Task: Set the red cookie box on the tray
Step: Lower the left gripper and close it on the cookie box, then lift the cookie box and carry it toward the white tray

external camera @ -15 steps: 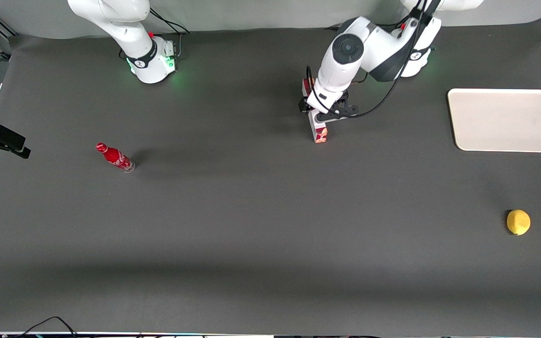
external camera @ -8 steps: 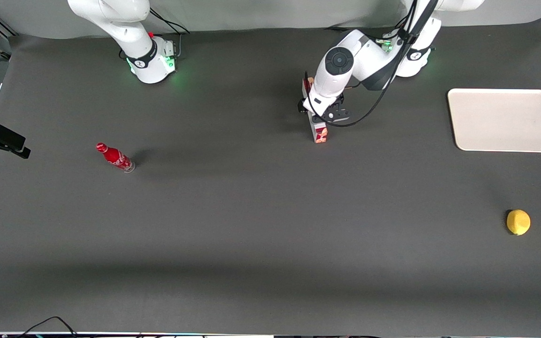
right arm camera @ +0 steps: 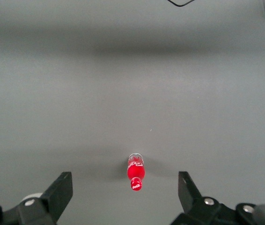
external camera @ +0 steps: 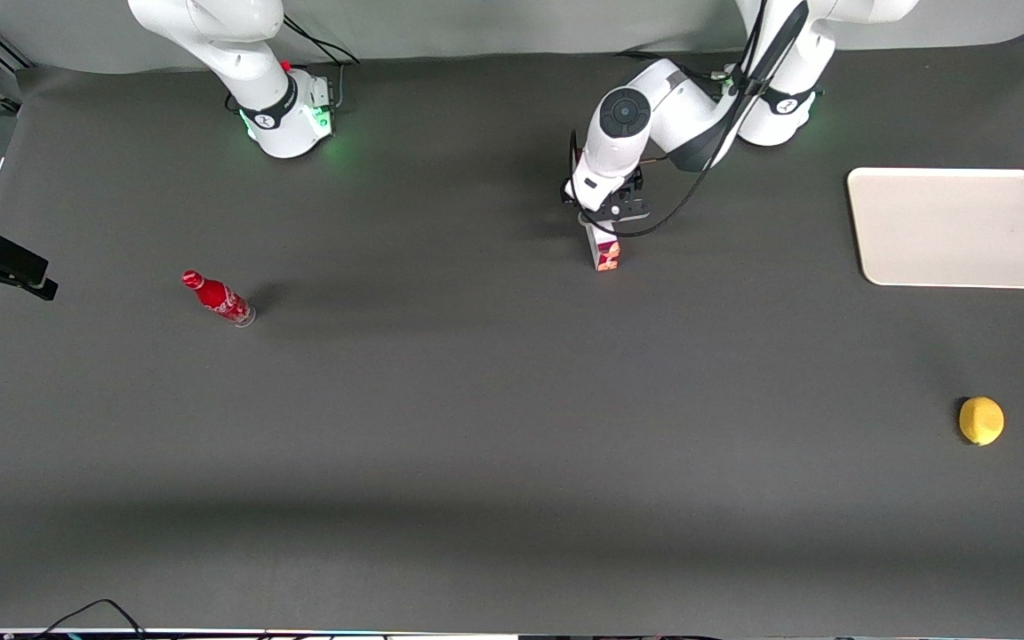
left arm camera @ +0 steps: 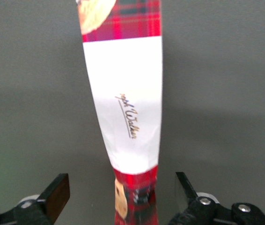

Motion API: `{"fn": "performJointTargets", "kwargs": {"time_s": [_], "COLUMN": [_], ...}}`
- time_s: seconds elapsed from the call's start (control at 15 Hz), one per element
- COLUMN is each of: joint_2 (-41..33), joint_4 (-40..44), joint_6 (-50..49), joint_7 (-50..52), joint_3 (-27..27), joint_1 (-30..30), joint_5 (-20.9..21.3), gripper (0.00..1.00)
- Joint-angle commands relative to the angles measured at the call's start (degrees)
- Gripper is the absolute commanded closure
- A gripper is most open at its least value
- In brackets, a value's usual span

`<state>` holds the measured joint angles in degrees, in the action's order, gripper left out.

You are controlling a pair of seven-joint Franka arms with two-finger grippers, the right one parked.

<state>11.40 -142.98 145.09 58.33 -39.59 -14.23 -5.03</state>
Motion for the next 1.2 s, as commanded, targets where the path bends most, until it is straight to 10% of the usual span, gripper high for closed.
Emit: {"fn": "performJointTargets", "kwargs": {"time_s": [0.0, 0.07, 0.13, 0.67, 1.13], "joint_2": [5.1, 5.5, 5.6, 3.5, -6.5], "joint_4": [0.1, 0.1, 0.1, 2.2, 20.3], "joint_6": [4.3, 4.5, 4.5, 2.1, -25.2], "joint_7": [12.4, 13.8, 14.0, 14.4, 12.3], "joint_3": [0.5, 0.5, 0.5, 1.4, 6.4], "joint_1": [-1.0, -1.0, -0.9, -0.5, -0.2], "joint_5": [9.4, 10.3, 10.3, 10.1, 6.1], "gripper": [0.61, 0.97, 1.00, 1.00, 1.00]}}
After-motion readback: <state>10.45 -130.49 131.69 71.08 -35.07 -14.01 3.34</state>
